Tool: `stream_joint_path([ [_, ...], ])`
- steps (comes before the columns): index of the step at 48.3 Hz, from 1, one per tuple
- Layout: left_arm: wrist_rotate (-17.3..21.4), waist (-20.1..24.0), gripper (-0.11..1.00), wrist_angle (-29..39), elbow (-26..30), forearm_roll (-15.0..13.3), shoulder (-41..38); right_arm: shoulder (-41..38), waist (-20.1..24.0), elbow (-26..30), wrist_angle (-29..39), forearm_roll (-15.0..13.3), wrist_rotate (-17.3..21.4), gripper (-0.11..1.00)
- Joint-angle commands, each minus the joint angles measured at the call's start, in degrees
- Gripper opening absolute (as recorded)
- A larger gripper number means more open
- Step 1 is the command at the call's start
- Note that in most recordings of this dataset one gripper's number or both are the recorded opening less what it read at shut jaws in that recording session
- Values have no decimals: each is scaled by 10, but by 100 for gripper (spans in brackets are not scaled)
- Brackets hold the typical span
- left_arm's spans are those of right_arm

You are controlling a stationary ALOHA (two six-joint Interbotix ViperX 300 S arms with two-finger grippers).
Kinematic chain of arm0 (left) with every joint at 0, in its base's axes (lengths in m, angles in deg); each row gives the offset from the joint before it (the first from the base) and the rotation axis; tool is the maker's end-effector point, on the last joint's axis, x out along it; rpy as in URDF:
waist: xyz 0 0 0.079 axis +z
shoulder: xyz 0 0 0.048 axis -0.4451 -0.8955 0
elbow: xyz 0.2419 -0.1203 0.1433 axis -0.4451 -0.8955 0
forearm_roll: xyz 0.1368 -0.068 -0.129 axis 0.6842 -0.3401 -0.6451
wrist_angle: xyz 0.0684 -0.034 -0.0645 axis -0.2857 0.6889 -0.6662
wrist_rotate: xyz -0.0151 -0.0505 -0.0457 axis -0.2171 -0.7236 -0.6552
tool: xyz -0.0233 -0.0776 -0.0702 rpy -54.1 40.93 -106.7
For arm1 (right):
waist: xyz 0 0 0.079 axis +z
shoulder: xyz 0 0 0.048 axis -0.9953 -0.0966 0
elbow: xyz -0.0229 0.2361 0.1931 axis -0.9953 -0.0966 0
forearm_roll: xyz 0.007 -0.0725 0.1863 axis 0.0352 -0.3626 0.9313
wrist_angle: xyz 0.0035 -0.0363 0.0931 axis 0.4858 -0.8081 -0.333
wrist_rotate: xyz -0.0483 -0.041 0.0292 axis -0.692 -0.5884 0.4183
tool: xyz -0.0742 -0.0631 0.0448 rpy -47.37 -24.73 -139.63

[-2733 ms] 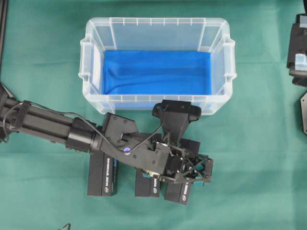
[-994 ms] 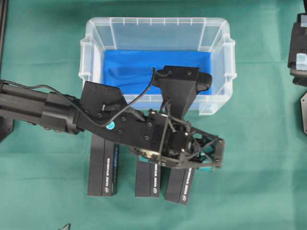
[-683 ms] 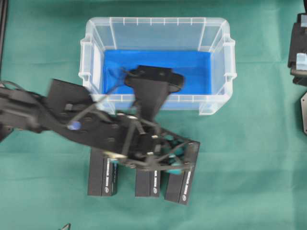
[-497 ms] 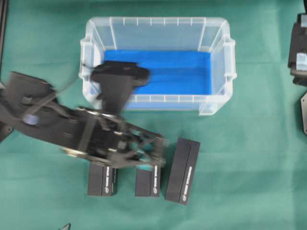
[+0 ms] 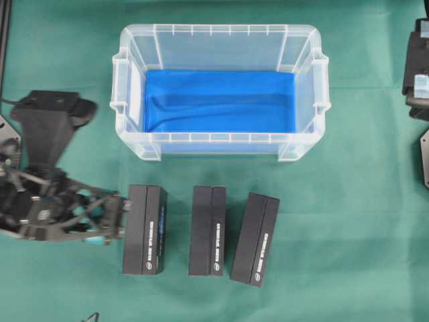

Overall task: Take the box out of the case with the left arm.
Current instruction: 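Open the left gripper and withdraw it to the left side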

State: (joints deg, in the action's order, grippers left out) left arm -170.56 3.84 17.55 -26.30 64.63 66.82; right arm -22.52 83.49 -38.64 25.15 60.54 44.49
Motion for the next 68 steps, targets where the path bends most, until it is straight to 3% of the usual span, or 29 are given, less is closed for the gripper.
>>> stream_joint_path([
  [1, -1, -11, 81, -2, -16, 2, 34, 1, 0, 7, 0, -1, -2, 0],
  [23, -1, -20, 81, 2, -43, 2, 64, 1, 0, 7, -1, -1, -2, 0],
  [35, 20, 18, 81, 41, -44, 2, 73, 1, 0, 7, 0, -1, -2, 0],
  [58, 169, 214, 81, 57, -76, 2, 133, 1, 0, 7, 0, -1, 0, 0],
  [68, 272, 306, 81, 55, -77, 2, 134, 1, 0, 6, -1, -2, 0, 0],
])
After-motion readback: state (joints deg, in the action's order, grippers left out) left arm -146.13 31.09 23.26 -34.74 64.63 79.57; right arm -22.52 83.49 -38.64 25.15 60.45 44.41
